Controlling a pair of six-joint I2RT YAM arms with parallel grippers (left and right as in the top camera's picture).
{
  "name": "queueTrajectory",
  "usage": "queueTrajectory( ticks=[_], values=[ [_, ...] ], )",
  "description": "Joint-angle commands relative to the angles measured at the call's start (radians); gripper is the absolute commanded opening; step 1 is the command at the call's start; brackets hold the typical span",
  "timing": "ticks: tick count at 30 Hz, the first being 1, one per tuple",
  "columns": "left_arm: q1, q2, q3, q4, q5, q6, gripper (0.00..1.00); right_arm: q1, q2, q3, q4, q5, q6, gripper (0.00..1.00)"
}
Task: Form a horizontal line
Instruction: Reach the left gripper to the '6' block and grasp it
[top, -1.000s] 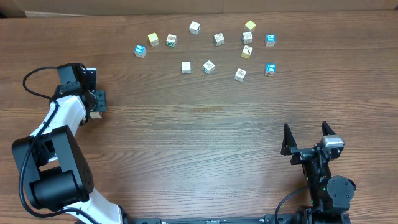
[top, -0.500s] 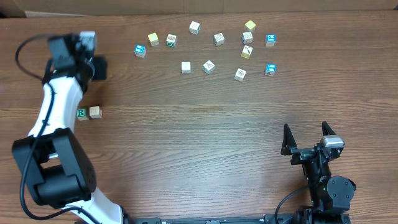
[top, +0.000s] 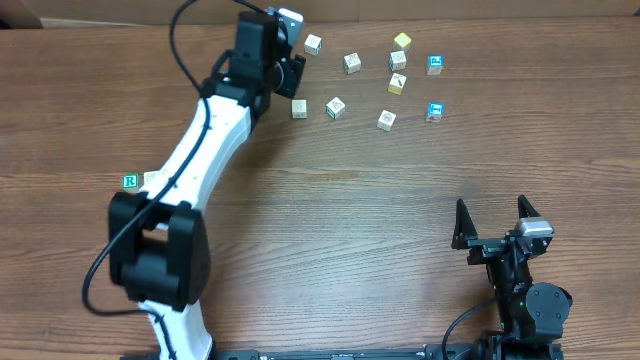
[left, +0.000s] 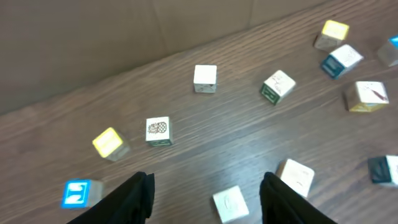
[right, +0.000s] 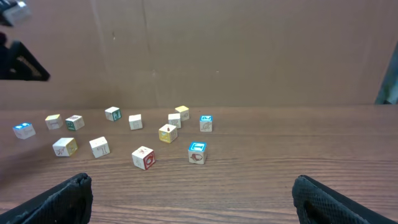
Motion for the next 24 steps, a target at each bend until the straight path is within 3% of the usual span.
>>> queueTrajectory(
  ticks=[1, 7, 13, 24],
  values=[
    [0.016, 0.106, 0.083, -0.005, 0.013, -0.115, 0.49, -0.002, -0.006, -0.01, 0.004, 0.0, -0.005, 1.0],
    [-0.021, 0.287, 0.32, -0.123, 0.019, -0.155, 0.49, -0.002, -0.006, -0.01, 0.004, 0.0, -0.005, 1.0],
    [-0.078, 0.458, 0.599, -0.352, -0.004, -0.155, 0.5, -0.002, -0.006, -0.01, 0.004, 0.0, -0.005, 1.0],
    [-0.1, 0.507, 0.645, -0.499, -0.19, -0.333, 0.55, -0.002, -0.006, -0.01, 0.004, 0.0, -0.005, 1.0]
  ],
)
